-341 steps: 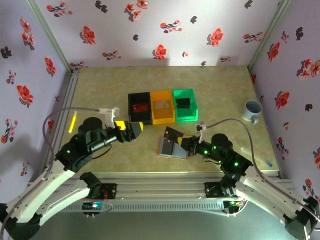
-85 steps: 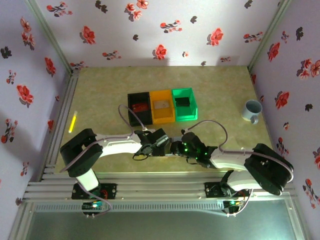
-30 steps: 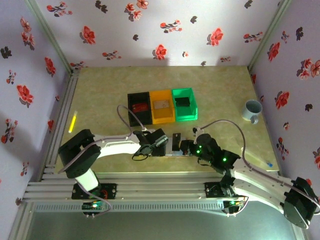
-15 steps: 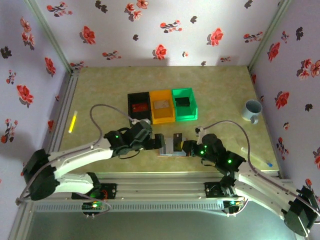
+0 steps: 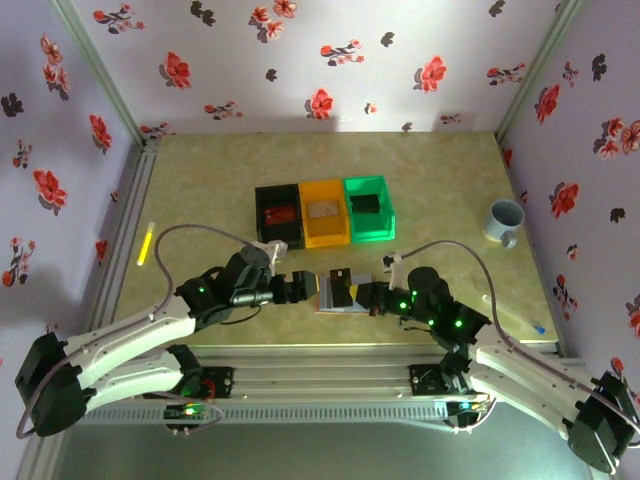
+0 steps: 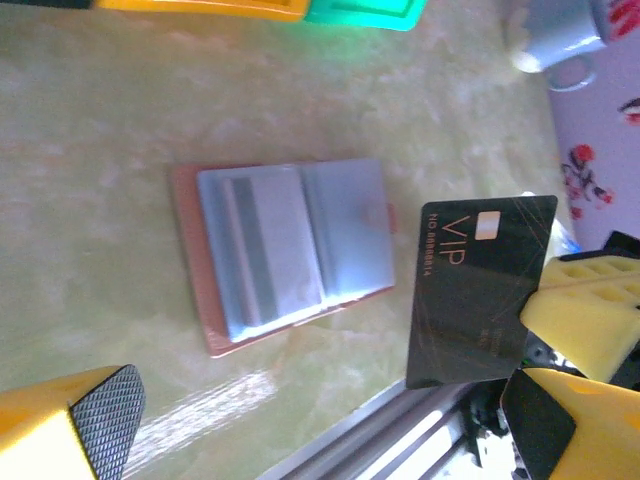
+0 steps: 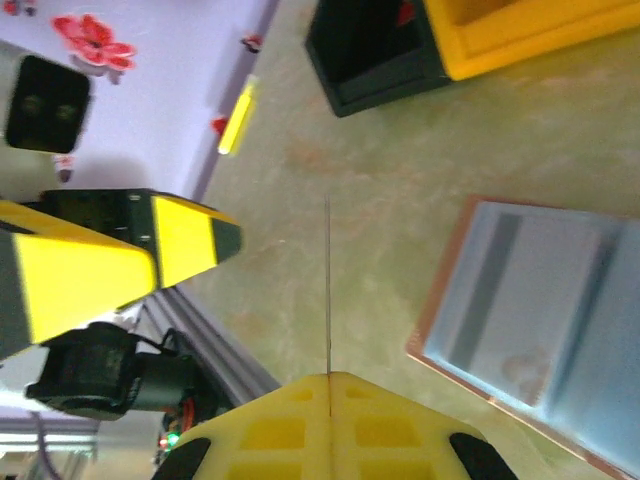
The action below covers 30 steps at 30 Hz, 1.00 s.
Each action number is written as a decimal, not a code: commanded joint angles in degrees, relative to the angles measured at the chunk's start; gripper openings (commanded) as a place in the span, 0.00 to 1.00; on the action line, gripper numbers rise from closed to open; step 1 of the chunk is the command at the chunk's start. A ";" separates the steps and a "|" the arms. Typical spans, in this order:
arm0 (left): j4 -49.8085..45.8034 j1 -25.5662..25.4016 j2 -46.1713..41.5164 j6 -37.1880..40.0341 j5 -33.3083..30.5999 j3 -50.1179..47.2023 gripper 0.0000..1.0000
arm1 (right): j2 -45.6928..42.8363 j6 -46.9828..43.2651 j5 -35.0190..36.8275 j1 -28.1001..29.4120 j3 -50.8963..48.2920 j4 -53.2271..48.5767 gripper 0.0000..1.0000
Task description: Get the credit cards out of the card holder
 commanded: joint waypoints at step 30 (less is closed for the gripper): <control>27.64 0.06 6.42 -4.56 15.73 -5.07 0.53 | 6.06 1.90 -6.63 2.39 -1.75 13.98 0.00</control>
